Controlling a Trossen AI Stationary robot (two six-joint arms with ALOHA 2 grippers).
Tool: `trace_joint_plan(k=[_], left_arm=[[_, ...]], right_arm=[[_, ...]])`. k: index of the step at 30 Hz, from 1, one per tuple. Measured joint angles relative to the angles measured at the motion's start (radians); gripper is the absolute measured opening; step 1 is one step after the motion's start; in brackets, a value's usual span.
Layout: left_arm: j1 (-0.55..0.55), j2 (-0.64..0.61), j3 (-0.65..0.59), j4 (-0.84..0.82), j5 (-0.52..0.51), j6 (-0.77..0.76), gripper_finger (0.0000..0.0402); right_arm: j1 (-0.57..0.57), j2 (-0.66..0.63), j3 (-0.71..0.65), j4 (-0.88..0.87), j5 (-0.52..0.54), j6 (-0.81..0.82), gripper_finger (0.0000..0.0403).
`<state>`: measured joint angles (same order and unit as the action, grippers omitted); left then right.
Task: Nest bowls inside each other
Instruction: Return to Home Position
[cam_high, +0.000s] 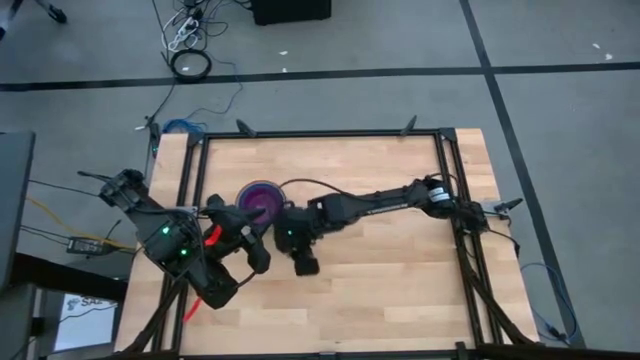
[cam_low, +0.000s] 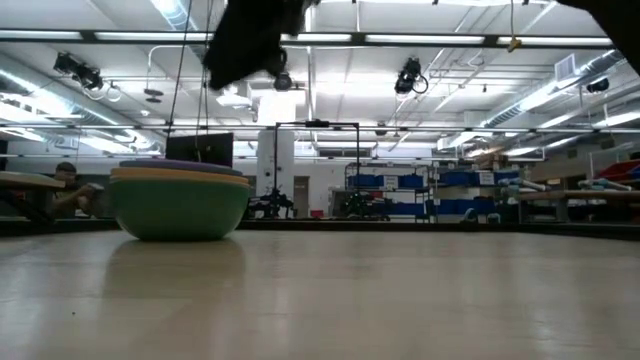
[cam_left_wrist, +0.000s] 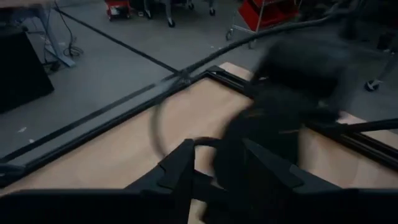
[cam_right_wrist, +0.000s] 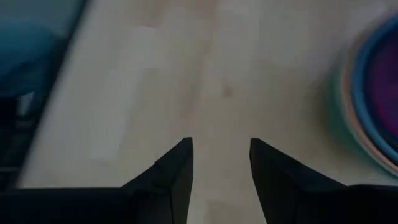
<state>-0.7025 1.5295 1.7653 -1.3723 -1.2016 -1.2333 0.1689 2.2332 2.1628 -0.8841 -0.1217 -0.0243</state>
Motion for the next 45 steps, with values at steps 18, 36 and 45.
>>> trace_joint_plan(k=[18,36,45], left_arm=[[0.062,-0.018,0.024,0.078,-0.365,0.283,0.0138],[0.143,-0.286,0.092,0.071,-0.371,0.554,0.0138],[0.495,-0.241,-0.055,0.074,-0.36,0.341,0.0138]], right_arm=[[0.245,-0.436,0.0,0.025,0.116,-0.267,0.0146],[0.305,-0.974,0.0,-0.016,0.204,-0.24,0.0146],[0.278,-1.05,0.0,0.013,0.337,-0.267,0.0146]])
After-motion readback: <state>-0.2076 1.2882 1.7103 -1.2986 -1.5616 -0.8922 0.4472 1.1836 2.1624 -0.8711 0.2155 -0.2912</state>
